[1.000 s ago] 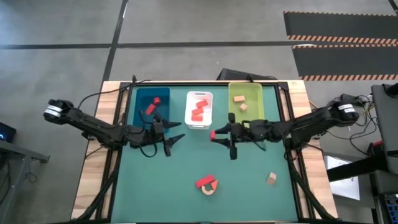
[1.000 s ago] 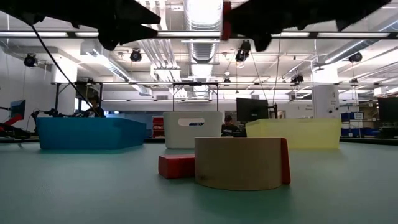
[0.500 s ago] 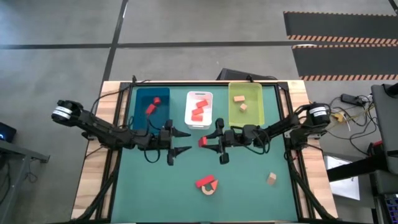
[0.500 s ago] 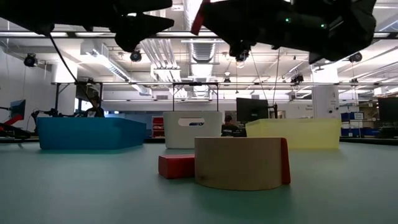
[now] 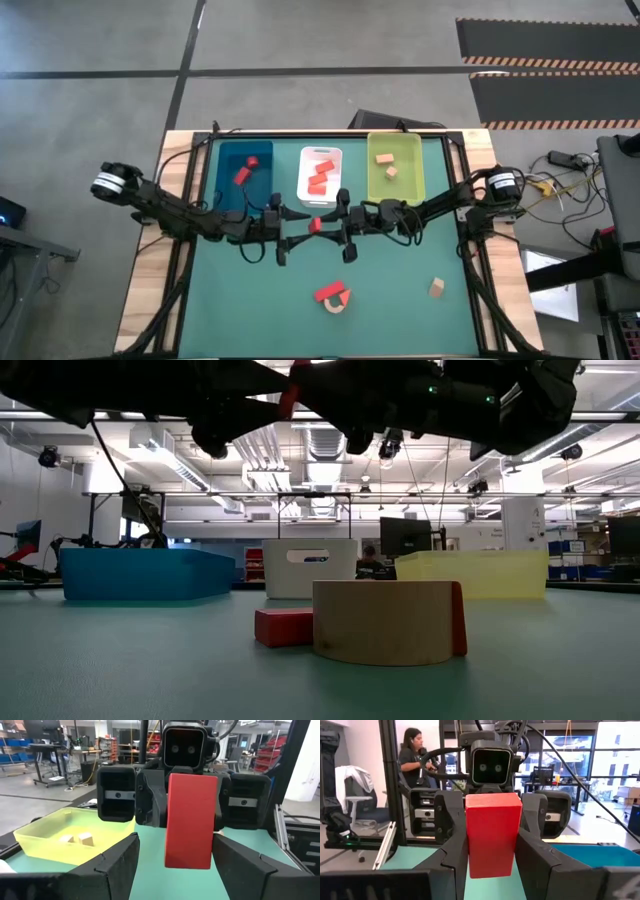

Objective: Sort & place blocks by color
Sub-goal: Put the right red block into the blue bin

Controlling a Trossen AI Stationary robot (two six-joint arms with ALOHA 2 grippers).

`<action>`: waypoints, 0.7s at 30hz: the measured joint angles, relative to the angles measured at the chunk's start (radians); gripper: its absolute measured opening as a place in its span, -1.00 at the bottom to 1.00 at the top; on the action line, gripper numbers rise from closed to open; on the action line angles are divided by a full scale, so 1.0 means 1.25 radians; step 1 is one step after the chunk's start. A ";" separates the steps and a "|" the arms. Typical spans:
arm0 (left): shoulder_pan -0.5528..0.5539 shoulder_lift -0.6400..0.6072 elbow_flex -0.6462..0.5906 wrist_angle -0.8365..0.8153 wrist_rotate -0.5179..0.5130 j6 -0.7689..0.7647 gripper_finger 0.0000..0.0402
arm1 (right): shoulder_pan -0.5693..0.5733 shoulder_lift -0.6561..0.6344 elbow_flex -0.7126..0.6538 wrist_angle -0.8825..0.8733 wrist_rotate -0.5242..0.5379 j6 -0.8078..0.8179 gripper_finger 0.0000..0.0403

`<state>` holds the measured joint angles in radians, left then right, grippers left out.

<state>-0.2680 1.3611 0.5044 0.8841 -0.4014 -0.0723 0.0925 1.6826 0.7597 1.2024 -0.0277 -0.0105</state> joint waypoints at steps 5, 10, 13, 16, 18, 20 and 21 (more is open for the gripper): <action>0.000 0.007 0.006 0.001 0.001 -0.001 0.15 | 0.000 -0.001 0.000 0.000 0.000 0.002 -0.41; 0.000 0.026 0.007 0.000 0.002 -0.019 0.15 | -0.001 0.001 0.002 0.000 0.000 0.000 -0.41; 0.000 0.035 0.007 0.017 0.002 -0.020 0.14 | -0.003 0.000 0.002 0.000 0.001 0.001 -0.41; 0.000 0.035 0.007 0.021 0.002 -0.019 0.07 | -0.003 0.000 0.002 0.000 0.001 0.002 -0.41; 0.000 0.035 0.007 0.020 0.002 -0.019 -0.02 | -0.003 0.000 0.002 0.000 0.001 0.001 -0.41; 0.000 0.035 0.007 0.019 0.003 -0.018 -0.14 | -0.004 0.001 0.002 0.000 0.001 0.001 -0.41; 0.000 0.035 0.007 0.019 0.004 -0.018 -0.21 | -0.004 0.001 0.002 0.000 0.002 0.000 -0.41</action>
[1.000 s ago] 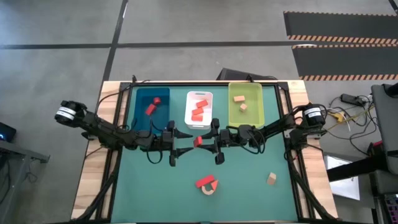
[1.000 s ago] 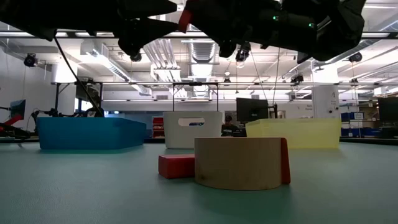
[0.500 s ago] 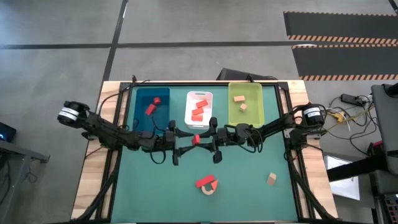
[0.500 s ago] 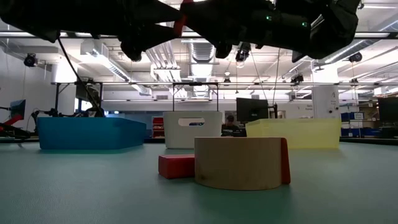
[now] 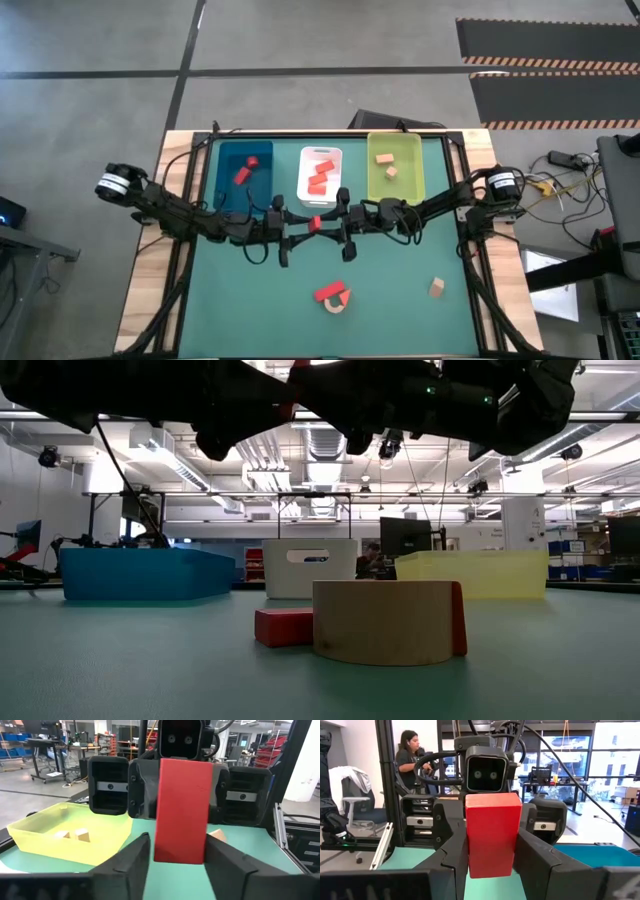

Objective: Sort & place blocks by color
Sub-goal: Put the right red block into the blue bin

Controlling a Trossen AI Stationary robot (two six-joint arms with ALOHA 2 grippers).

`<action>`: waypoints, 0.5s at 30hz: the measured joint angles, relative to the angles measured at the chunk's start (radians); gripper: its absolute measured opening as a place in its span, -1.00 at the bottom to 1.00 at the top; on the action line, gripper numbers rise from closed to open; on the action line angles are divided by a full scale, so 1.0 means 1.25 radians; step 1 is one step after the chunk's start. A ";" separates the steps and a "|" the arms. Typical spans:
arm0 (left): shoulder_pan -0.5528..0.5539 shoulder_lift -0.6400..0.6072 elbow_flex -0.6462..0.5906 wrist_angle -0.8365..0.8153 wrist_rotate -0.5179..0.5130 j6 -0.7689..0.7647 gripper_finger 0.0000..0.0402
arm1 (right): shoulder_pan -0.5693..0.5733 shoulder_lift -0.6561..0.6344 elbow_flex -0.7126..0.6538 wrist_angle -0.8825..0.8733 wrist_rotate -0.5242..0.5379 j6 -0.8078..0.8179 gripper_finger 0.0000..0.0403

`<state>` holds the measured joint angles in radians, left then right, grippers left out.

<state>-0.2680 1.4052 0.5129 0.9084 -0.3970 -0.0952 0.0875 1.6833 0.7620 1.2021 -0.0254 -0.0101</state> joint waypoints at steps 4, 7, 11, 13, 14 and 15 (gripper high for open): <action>0.000 0.000 -0.001 -0.001 0.000 0.006 -0.40 | -0.001 0.000 0.000 -0.001 -0.001 0.004 -0.41; 0.000 0.000 -0.001 -0.001 0.000 0.007 -0.40 | -0.001 0.000 0.000 -0.001 -0.001 -0.004 -0.40; 0.000 0.000 -0.001 -0.001 0.001 0.007 -0.40 | -0.001 0.000 0.000 -0.001 -0.001 -0.010 -0.32; 0.000 0.000 -0.001 -0.001 0.001 0.007 -0.40 | -0.001 0.000 0.000 -0.001 0.000 -0.011 -0.32; 0.000 0.000 -0.001 -0.001 0.001 0.007 -0.40 | -0.002 0.000 0.000 -0.001 0.001 -0.011 -0.33; 0.000 0.000 -0.001 -0.001 0.001 0.007 -0.40 | -0.002 0.000 0.000 0.000 0.003 -0.010 -0.33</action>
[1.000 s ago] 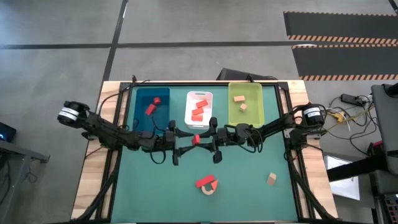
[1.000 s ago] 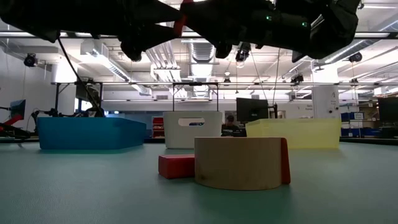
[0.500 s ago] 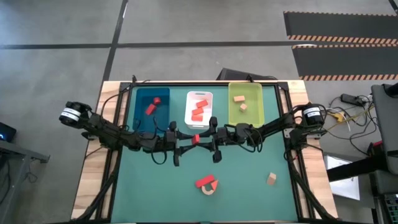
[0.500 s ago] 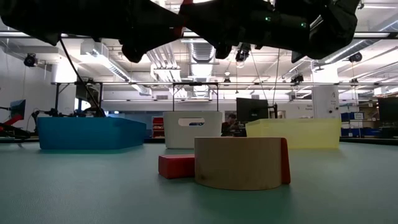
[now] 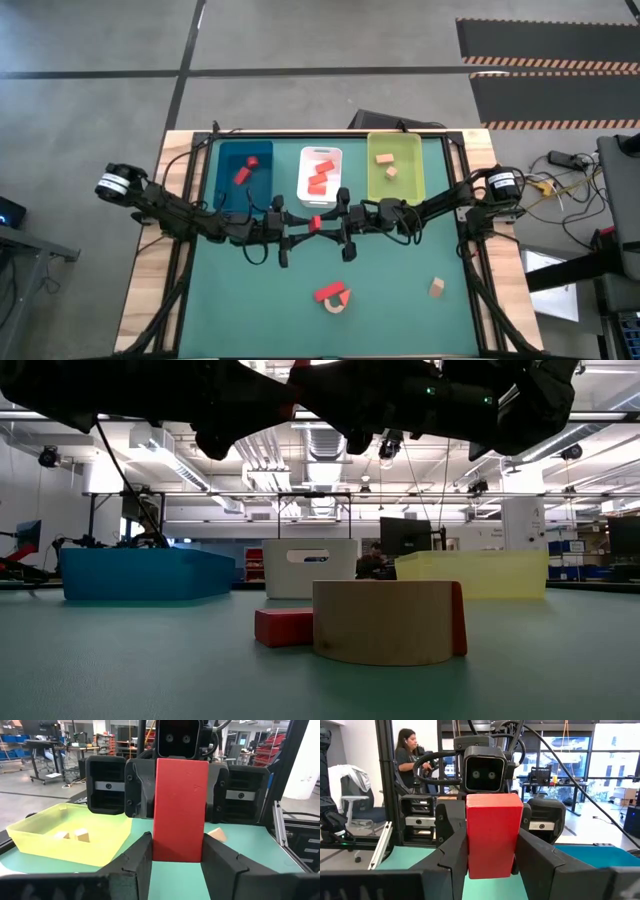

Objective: Sort & place blocks by color
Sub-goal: Put the right red block into the blue bin

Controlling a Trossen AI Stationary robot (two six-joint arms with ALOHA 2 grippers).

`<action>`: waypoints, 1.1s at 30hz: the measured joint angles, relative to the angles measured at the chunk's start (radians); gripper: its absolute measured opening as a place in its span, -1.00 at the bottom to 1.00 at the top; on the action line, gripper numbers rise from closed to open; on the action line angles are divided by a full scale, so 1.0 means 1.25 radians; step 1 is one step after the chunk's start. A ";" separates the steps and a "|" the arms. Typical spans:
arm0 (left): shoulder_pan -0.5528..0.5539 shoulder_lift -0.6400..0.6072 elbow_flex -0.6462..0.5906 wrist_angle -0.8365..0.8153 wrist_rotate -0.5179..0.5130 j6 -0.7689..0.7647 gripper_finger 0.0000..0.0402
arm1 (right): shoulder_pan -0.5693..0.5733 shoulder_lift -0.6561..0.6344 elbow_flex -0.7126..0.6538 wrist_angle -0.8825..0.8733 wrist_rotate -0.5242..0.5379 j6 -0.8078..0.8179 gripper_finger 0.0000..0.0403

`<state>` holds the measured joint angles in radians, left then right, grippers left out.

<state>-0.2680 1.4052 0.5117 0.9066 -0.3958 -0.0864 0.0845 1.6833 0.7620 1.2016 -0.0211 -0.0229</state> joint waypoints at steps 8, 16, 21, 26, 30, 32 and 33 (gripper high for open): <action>0.000 0.000 0.000 0.000 -0.002 -0.007 -0.40 | -0.003 0.000 0.000 -0.001 0.017 -0.010 -0.08; 0.000 -0.004 0.000 -0.002 -0.002 -0.007 -0.40 | -0.008 -0.066 0.000 -0.133 0.018 0.002 0.19; 0.000 -0.026 0.000 -0.011 -0.022 -0.009 -0.40 | -0.017 -0.161 0.000 -0.317 0.019 0.008 0.26; 0.000 -0.069 0.004 -0.109 -0.080 -0.041 -0.40 | -0.032 -0.282 -0.001 -0.519 0.068 0.003 0.27; 0.003 -0.128 0.015 -0.230 -0.134 -0.106 -0.40 | -0.043 -0.377 -0.001 -0.660 0.154 -0.019 0.25; 0.007 -0.164 0.022 -0.310 -0.154 -0.148 -0.40 | -0.048 -0.417 -0.001 -0.711 0.178 -0.021 0.24; 0.010 -0.181 0.028 -0.358 -0.165 -0.173 -0.40 | -0.050 -0.435 -0.001 -0.729 0.185 -0.022 0.22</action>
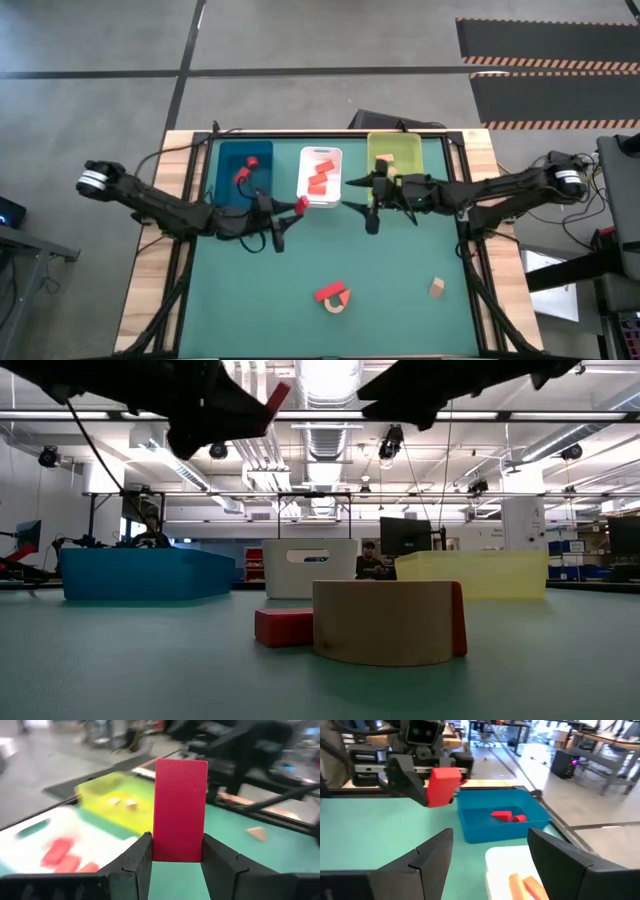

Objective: Sort & place blocks by color
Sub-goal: Put the right red block into the blue bin

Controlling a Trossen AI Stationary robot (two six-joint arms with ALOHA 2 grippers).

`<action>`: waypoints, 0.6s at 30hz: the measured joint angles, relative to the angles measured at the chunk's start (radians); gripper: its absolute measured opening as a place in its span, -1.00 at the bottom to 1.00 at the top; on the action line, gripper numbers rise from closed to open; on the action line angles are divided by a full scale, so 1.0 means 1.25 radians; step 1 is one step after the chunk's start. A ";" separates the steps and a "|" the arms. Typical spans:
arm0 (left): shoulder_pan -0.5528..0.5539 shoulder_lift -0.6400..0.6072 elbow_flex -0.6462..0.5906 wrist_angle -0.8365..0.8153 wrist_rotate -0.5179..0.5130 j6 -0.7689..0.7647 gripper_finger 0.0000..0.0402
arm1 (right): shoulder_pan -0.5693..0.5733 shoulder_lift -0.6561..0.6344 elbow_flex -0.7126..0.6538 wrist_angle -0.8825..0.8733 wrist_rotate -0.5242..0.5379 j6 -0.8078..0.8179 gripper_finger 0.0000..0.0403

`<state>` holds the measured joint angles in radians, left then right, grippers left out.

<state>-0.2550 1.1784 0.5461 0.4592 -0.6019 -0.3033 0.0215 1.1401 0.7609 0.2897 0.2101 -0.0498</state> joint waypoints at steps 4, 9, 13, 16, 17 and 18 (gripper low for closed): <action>0.029 -0.071 0.051 -0.250 -0.030 -0.122 -0.40 | -0.008 -0.052 0.000 -0.056 0.001 -0.012 0.18; 0.090 -0.122 0.159 -0.681 -0.029 -0.310 -0.40 | -0.012 -0.083 0.000 -0.107 0.001 -0.027 0.16; 0.167 -0.108 0.263 -1.022 0.007 -0.433 -0.40 | -0.013 -0.083 0.000 -0.111 0.001 -0.047 0.16; 0.235 -0.071 0.320 -1.178 0.071 -0.436 -0.40 | -0.015 -0.077 0.000 -0.110 0.001 -0.066 0.15; 0.258 -0.058 0.335 -1.201 0.094 -0.417 -0.40 | -0.018 -0.076 0.000 -0.115 0.001 -0.067 0.15; 0.282 -0.044 0.347 -1.218 0.120 -0.389 -0.40 | -0.021 -0.074 0.000 -0.119 0.001 -0.067 0.15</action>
<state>0.0974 1.1234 0.9797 -1.0635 -0.4518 -0.7897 -0.0049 1.0470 0.7609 0.1411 0.2111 -0.1333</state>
